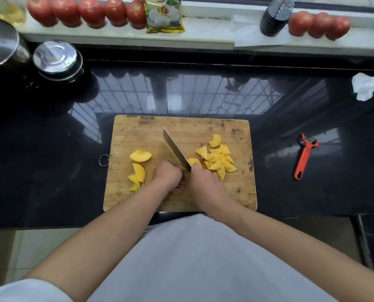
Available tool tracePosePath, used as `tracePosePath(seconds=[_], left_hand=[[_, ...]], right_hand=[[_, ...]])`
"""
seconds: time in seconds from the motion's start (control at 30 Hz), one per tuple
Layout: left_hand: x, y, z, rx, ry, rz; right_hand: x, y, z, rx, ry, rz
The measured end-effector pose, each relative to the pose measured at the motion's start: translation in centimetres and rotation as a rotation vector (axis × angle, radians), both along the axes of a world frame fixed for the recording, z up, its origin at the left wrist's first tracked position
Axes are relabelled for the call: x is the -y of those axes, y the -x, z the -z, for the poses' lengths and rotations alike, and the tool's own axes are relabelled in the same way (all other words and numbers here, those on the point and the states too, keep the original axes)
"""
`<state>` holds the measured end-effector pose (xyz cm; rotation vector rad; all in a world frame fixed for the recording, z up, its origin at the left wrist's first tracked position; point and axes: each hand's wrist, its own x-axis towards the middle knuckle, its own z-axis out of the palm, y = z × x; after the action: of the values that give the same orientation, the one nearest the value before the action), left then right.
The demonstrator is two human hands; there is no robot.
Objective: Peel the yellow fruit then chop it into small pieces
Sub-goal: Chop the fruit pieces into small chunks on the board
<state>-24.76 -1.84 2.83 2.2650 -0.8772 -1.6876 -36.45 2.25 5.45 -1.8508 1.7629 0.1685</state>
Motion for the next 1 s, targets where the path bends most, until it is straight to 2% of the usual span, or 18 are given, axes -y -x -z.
tracePosePath(seconds=[0.17,0.27,0.4,0.53,0.67,0.73,0.83,0.9,1.0], left_hand=[[-0.4,0.0,0.5,-0.017,0.017,-0.029],[-0.6,-0.3,0.7,-0.042,0.036,-0.030],[-1.5,-1.6,-0.1,-0.079,0.074,-0.054],[-2.0,-6.0,-1.8,0.222,0.335,0.215],[0.2,-10.5,-3.8,0.532,0.512,0.389],[1.8,-11.1,-3.3,0.570,0.436,0.575],[3.9,-9.9,-2.1,0.529,0.230,0.790],[4.7,-8.7,-1.5,0.539,0.228,0.882],[4.7,-6.9,-1.4,0.562,0.327,0.936]], right_hand=[[-0.7,2.1,0.2,0.057,0.026,0.212],[-1.8,2.8,-0.4,0.038,-0.014,0.182],[-2.4,1.7,-0.7,0.060,-0.084,0.031],[-2.4,1.3,0.0,0.060,-0.099,-0.019],[-1.9,2.8,0.2,0.047,-0.040,0.099],[-1.3,3.7,0.2,-0.012,0.007,0.146],[-0.4,4.3,-0.2,-0.035,0.033,0.178],[-0.2,4.3,-0.7,-0.022,0.051,0.178],[-0.7,4.5,-1.1,0.042,0.084,0.230]])
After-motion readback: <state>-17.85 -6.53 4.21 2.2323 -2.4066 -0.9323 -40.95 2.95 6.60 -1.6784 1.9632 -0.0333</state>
